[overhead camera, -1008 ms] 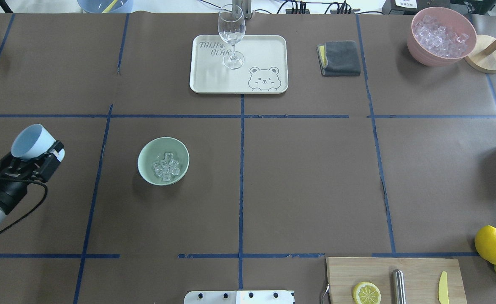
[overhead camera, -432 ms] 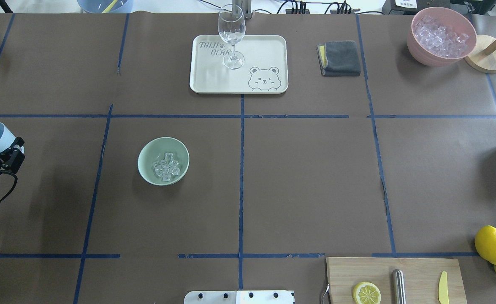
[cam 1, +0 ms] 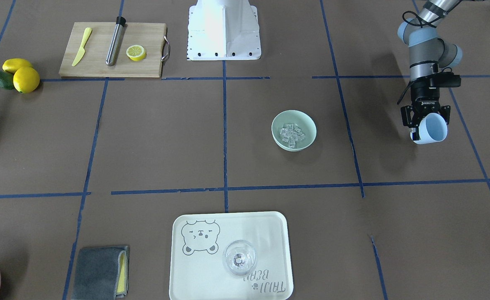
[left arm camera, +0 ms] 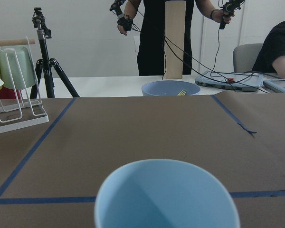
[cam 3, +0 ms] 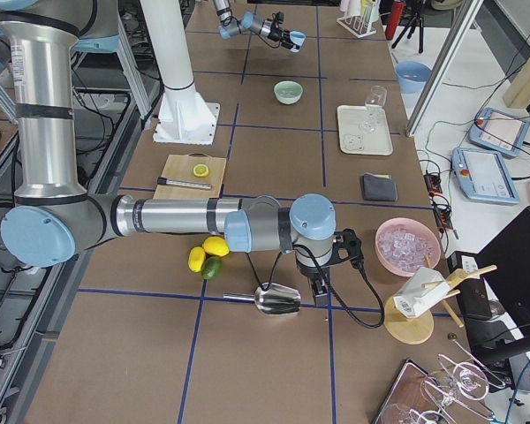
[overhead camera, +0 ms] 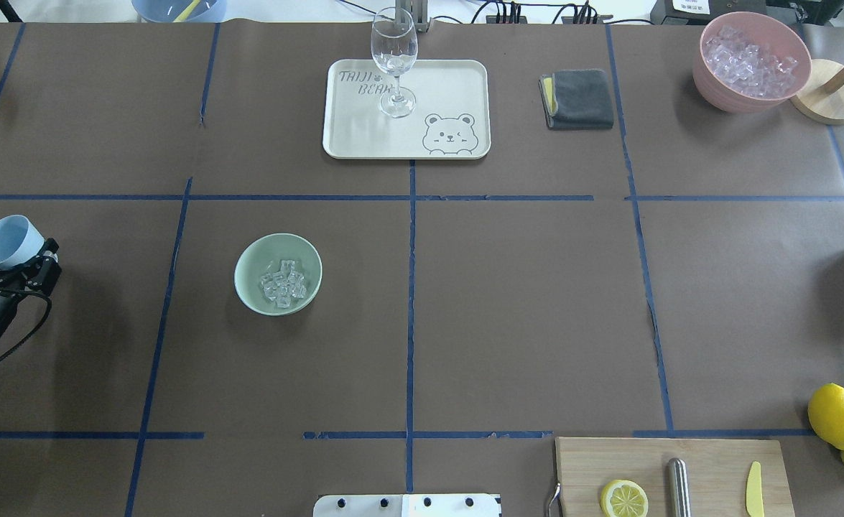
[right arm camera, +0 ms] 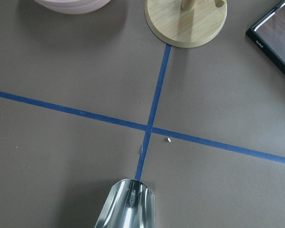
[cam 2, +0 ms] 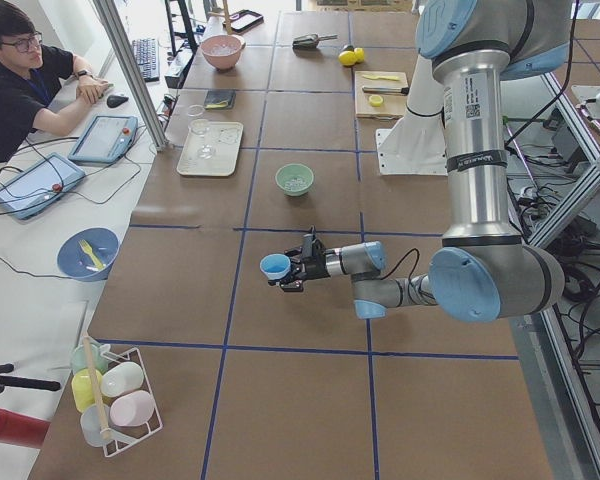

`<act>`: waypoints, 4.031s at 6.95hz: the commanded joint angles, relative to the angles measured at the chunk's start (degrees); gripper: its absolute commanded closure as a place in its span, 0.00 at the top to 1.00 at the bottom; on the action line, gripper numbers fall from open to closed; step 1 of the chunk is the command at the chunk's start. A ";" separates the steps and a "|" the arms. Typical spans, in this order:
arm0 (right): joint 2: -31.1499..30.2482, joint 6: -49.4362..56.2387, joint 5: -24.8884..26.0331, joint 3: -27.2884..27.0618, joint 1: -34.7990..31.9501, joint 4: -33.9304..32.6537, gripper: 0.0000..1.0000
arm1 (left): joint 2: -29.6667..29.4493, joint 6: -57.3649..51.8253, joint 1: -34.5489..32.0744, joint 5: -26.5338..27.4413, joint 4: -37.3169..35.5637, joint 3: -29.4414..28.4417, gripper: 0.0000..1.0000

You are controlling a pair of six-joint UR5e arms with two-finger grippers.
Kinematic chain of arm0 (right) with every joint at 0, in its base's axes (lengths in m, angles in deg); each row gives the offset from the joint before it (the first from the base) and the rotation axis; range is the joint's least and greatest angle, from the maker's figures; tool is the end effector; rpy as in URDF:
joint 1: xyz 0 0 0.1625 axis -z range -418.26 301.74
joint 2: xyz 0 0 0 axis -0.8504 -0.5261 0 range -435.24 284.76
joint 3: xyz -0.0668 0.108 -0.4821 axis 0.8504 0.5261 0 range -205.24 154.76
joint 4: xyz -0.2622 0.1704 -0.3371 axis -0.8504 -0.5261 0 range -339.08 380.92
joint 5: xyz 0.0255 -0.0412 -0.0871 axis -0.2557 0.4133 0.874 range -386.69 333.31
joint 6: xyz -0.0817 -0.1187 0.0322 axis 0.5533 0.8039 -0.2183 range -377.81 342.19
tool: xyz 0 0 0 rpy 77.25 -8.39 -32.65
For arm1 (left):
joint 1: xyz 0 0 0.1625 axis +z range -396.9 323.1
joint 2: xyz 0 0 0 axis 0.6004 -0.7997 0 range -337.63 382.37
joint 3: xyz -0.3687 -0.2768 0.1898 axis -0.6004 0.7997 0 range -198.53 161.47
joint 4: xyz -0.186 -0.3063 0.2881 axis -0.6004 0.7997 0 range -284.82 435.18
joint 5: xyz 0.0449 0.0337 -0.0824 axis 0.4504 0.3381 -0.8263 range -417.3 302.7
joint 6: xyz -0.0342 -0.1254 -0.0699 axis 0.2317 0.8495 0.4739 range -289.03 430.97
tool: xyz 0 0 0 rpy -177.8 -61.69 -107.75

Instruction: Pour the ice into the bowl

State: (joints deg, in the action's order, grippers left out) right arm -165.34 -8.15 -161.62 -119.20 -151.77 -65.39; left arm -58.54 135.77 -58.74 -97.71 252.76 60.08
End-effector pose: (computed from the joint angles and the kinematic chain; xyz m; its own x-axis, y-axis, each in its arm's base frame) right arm 0.0627 -0.5480 0.7219 0.7124 -0.2147 0.6681 0.0598 0.9672 0.2470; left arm 0.3360 -0.3993 0.7542 0.7066 0.0141 -0.7075 0.6537 0.3699 0.6602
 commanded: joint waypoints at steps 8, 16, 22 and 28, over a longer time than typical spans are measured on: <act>0.97 -0.17 0.28 0.09 0.00 0.00 1.00 | -1.35 0.06 0.48 0.34 0.13 -1.44 1.00; 1.33 -1.05 0.28 0.09 0.00 0.00 1.00 | 5.15 -19.58 -11.52 -16.76 1.01 13.14 1.00; 1.94 -2.72 0.02 -0.61 0.08 0.00 1.00 | 4.02 -60.35 -56.04 -68.85 -30.03 24.66 1.00; 2.21 -4.56 -10.35 -7.44 3.84 -0.52 1.00 | -5.67 -60.94 -69.74 -89.82 -89.32 21.41 1.00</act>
State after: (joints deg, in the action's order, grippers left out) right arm -163.04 -12.08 -171.04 -123.62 -150.12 -65.68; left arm -64.70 74.92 -128.07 -184.12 170.01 81.43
